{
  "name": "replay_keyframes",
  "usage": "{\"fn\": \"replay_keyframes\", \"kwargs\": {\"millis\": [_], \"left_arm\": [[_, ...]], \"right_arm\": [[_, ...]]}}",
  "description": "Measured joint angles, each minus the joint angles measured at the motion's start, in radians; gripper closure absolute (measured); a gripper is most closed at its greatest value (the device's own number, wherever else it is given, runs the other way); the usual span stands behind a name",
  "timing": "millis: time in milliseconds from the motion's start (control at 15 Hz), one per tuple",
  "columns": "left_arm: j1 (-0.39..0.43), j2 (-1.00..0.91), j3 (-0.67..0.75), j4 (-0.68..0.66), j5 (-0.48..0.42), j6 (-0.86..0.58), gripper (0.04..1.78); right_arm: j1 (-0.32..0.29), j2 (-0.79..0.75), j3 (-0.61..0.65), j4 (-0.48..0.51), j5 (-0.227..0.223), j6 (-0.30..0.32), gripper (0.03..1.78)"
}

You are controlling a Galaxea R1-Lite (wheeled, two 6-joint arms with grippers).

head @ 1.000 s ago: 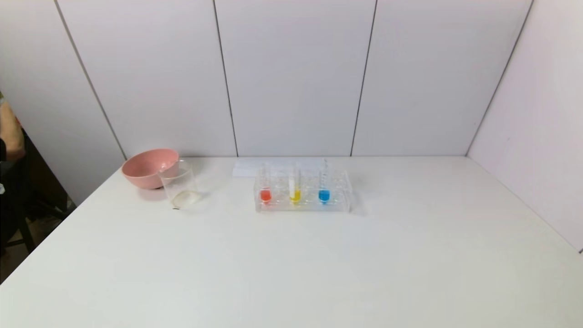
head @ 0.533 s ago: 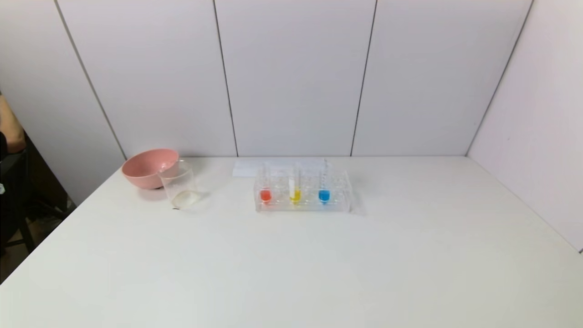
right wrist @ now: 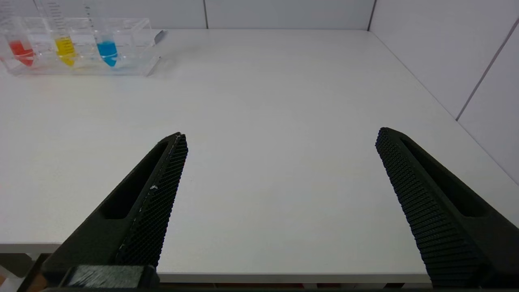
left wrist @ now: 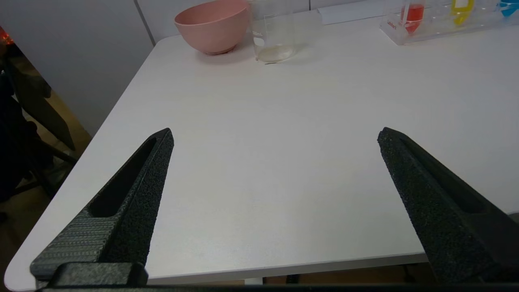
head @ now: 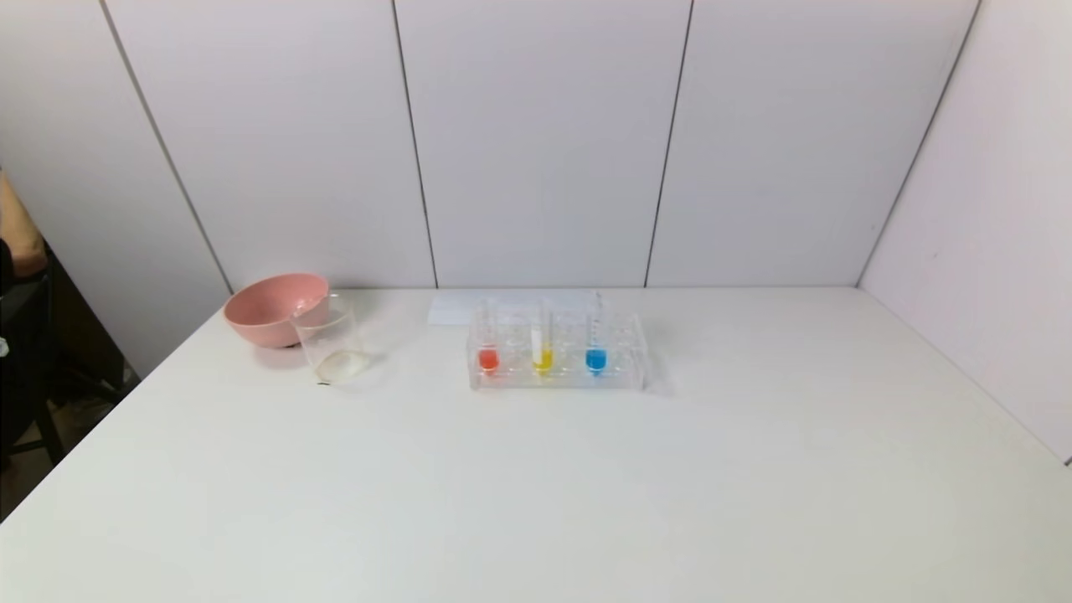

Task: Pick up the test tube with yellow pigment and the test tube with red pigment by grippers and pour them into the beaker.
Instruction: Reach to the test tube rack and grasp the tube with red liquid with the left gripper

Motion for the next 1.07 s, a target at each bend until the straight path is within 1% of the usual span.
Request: {"fn": "replay_keyframes", "kwargs": {"millis": [333,867,1067], "left_arm": [[0.0,0.0,0.0,-0.011,0.004,-0.08,0.06],[0.0,0.0,-0.01,-0.023,0.0,-0.136,0.06],[-0.001,0.002,-0.059,0.016,-0.032,-0.136,0.06]], "right_arm": [[0.0,0.0,0.0,0.0,0.0,0.0,0.11],[0.0,0.0,0.0,0.0,0.0,0.0,0.11],[0.0,0.0,0.0,0.0,0.0,0.0,0.11]]}}
